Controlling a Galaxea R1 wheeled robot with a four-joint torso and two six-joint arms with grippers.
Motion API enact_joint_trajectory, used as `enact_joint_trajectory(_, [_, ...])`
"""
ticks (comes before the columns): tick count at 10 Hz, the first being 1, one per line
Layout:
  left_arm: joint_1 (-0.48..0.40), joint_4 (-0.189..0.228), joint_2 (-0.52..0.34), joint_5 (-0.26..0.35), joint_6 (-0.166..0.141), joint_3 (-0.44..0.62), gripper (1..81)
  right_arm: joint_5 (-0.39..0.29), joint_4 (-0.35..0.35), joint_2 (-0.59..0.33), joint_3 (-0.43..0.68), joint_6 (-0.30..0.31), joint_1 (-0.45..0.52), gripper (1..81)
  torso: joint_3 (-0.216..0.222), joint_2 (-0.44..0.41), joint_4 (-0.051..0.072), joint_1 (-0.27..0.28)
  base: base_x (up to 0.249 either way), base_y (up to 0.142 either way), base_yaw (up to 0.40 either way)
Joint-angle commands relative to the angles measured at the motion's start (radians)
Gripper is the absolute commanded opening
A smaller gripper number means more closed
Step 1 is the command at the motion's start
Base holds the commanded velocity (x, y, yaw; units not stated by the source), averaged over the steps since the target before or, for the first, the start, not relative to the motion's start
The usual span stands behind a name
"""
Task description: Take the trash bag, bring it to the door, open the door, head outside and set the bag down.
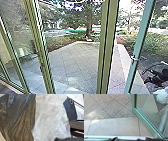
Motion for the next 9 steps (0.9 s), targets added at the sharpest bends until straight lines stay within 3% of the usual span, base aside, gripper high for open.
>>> enact_joint_trajectory(1, [-0.038,0.008,-0.009,0.053,0.000,0.005,1.0,0.177,-0.016,0.000,0.307,-0.004,-0.234,81.1,0.000,0.000,0.000,0.000,0.000,0.000,0.000])
enact_joint_trajectory(2, [-0.040,0.008,-0.007,0.052,0.001,0.007,1.0,0.253,-0.095,-0.001,0.345,0.007,-0.317,81.1,0.000,0.000,0.000,0.000,0.000,0.000,0.000])
enact_joint_trajectory(5, [-0.043,0.009,-0.007,0.052,0.004,0.007,1.0,0.433,-0.157,0.003,0.399,0.007,-0.532,81.1,0.000,0.000,0.000,0.000,0.000,0.000,0.000])
enact_joint_trajectory(7, [-0.048,0.011,-0.007,0.050,0.006,0.007,1.0,0.549,-0.290,0.058,0.371,0.009,-0.684,81.1,0.000,0.000,0.000,0.000,0.000,0.000,0.000])
enact_joint_trajectory(9, [-0.055,0.011,-0.009,0.050,0.007,0.007,1.0,0.603,-0.320,0.135,0.292,0.007,-0.791,81.1,0.000,0.000,0.000,0.000,0.000,0.000,0.000])
